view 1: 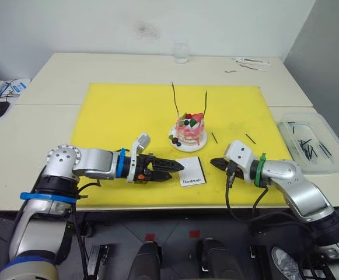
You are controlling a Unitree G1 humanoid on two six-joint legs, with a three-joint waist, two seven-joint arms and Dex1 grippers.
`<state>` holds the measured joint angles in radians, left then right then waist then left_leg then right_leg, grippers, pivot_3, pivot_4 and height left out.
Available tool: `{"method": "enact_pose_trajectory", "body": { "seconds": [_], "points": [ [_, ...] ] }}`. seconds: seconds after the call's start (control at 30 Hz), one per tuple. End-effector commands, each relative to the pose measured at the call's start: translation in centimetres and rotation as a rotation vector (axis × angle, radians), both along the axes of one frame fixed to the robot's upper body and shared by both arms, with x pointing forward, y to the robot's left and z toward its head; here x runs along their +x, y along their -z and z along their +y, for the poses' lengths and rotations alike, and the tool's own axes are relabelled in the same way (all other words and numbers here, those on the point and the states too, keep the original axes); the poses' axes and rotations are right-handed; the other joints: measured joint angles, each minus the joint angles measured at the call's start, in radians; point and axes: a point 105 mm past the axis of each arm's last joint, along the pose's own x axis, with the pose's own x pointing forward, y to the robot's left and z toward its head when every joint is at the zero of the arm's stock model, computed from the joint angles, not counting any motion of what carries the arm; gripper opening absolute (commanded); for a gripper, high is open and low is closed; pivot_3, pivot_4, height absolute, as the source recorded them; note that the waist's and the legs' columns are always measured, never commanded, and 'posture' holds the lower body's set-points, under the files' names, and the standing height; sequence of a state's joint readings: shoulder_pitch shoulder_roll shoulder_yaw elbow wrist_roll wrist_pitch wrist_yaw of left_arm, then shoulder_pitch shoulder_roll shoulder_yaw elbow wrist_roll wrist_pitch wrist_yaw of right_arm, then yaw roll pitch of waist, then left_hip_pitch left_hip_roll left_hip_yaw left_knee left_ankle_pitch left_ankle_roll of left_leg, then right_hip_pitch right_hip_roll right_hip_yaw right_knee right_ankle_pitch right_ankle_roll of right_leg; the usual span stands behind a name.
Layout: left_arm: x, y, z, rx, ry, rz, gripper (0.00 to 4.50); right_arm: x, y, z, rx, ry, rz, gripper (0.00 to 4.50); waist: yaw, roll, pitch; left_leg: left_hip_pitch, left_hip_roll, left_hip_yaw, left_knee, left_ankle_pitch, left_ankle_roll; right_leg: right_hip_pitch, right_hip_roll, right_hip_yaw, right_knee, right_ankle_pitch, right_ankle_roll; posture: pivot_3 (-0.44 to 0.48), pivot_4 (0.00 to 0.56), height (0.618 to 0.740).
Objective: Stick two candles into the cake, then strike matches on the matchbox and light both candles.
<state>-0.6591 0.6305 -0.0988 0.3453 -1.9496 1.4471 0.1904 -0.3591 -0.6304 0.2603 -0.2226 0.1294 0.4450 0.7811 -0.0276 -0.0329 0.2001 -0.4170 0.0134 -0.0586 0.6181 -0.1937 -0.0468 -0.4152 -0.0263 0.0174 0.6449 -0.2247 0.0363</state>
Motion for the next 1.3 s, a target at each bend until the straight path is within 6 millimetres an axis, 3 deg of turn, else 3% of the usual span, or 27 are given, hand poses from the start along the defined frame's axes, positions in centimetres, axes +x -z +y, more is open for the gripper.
{"method": "enact_pose_trajectory", "body": {
  "seconds": [0.03, 0.5, 0.8, 1.3],
  "points": [
    [0.6, -1.1, -0.5, -0.047, -0.043, -0.046, 4.5, -0.6, -0.3, 0.3, -0.017, -0.016, -0.019, 0.04, 0.002, 0.0, 0.0, 0.0, 0.0, 0.0, 0.0, 0.0, 0.0, 0.0, 0.0, 0.0, 0.0, 0.0, 0.0, 0.0, 0.15, 0.74],
    [0.6, 1.0, -2.3, -0.07, -0.137, 0.024, 4.5, -0.9, 0.9, 2.0, -0.011, -0.035, 0.005, 0.04, 0.006, 0.0, -0.001, 0.001, -0.002, 0.0, 0.004, 0.0, 0.0, 0.005, -0.002, 0.0, -0.001, 0.0, 0.0, 0.0, 0.15, 0.74],
    [0.3, 1.4, -2.9, -0.065, -0.156, 0.023, 4.5, -1.0, 0.5, 4.4, 0.022, -0.072, -0.013, 0.04, 0.011, -0.001, -0.001, 0.002, -0.003, -0.001, 0.007, 0.0, 0.0, 0.007, -0.003, -0.001, -0.001, 0.001, 0.001, 0.0, 0.15, 0.74],
    [-0.3, 2.1, -2.5, -0.015, -0.151, 0.02, 4.5, 0.3, -0.8, 4.2, 0.074, 0.002, -0.052, 0.04, 0.023, -0.001, -0.001, 0.002, -0.003, -0.001, 0.006, 0.0, 0.0, 0.006, -0.003, -0.001, -0.001, 0.0, 0.001, 0.0, 0.15, 0.74]
  ]
}}
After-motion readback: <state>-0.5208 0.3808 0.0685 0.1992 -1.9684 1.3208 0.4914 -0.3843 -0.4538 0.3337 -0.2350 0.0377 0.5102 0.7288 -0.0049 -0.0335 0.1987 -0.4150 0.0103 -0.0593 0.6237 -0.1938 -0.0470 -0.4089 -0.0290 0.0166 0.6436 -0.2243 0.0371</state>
